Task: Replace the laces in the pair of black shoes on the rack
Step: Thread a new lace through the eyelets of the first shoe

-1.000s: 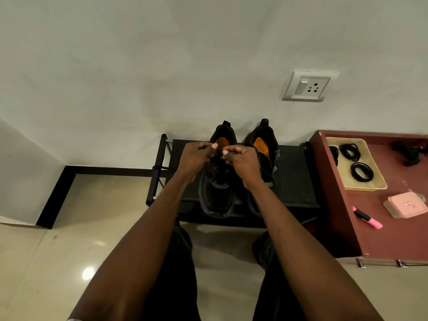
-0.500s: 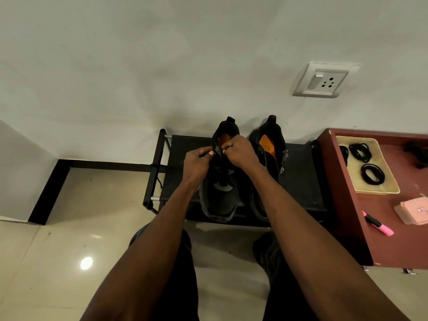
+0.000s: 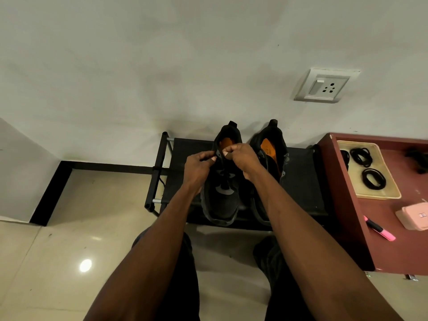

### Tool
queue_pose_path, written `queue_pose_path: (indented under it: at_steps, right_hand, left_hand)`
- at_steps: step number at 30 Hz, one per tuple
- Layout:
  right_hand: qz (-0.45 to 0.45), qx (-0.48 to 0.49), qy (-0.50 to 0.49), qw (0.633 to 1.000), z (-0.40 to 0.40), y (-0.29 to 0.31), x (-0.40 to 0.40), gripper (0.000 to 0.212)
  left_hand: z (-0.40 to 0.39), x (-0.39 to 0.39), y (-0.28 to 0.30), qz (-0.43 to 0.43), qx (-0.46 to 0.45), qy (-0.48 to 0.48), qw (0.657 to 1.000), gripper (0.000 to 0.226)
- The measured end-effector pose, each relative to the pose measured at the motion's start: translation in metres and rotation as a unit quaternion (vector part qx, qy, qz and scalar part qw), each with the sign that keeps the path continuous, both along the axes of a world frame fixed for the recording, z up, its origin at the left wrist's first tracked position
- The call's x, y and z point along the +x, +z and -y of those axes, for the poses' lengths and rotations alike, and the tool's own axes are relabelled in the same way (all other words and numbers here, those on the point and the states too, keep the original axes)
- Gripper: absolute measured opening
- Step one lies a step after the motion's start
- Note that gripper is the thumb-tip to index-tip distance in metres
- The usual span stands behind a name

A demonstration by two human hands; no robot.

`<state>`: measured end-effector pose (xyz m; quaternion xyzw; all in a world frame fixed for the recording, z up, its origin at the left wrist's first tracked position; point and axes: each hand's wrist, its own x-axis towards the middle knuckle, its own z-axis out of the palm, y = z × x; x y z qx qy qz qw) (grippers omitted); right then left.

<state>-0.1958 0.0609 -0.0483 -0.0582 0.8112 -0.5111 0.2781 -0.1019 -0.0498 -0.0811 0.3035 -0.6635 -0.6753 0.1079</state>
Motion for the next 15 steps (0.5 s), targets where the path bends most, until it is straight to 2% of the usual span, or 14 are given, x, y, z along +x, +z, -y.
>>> queue_pose_path:
  at_steps: [2, 8, 15]
  right_hand:
    - [0.023, -0.028, -0.013, 0.999, -0.0037, -0.0011, -0.0019, 0.011]
    - [0.013, -0.013, 0.006, 1.000, 0.0000, 0.0081, 0.0015, 0.009]
    - [-0.044, 0.005, 0.003, 0.999, -0.0003, 0.0064, 0.0057, 0.007]
  left_hand:
    - [0.0000, -0.0007, -0.0002, -0.002, -0.001, 0.001, 1.000, 0.023]
    - [-0.0002, 0.0008, -0.0042, 0.003, -0.008, 0.000, 1.000, 0.026]
    - [-0.0012, 0.0018, -0.0022, -0.015, -0.010, -0.001, 1.000, 0.021]
